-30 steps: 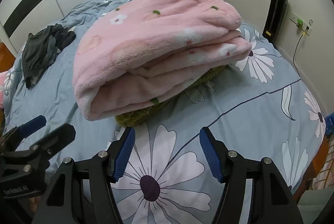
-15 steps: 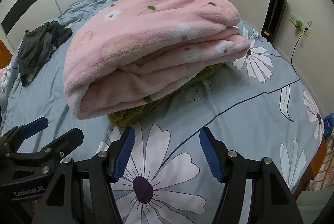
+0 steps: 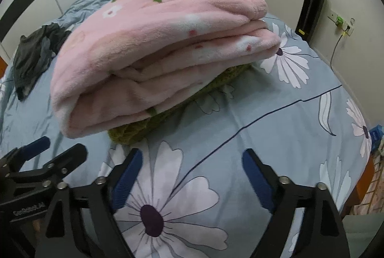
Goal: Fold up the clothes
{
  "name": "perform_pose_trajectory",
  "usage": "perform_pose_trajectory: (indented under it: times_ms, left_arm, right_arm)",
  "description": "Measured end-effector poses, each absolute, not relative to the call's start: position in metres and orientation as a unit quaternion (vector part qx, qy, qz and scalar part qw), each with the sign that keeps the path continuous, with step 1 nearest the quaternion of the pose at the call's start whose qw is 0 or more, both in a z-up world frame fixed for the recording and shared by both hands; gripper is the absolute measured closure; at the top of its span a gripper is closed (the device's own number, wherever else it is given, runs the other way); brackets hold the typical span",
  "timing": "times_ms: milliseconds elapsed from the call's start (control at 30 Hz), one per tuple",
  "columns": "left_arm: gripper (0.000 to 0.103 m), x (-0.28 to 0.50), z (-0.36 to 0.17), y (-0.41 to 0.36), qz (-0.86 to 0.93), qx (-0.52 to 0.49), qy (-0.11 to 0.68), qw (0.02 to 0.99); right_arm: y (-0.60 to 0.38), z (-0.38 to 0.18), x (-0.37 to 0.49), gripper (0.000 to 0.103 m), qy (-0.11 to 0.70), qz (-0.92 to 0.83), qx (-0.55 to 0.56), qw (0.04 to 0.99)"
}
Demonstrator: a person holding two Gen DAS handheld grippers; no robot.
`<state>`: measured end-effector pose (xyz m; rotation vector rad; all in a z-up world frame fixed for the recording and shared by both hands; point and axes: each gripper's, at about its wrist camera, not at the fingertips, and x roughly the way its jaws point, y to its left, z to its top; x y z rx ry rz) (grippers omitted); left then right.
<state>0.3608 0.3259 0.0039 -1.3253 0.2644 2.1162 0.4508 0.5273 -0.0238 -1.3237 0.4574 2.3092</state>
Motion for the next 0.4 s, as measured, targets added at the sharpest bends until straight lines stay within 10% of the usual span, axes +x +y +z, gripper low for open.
perform_pose_trajectory:
  times_ms: [400]
  left_arm:
    - [0.0,0.3589,-0.0008,0.3226,0.81,-0.5,0.099,0.289]
  right_arm:
    - [0.5278,-0.0252,0.442,0.004,0.138,0.837,-0.488,0.205]
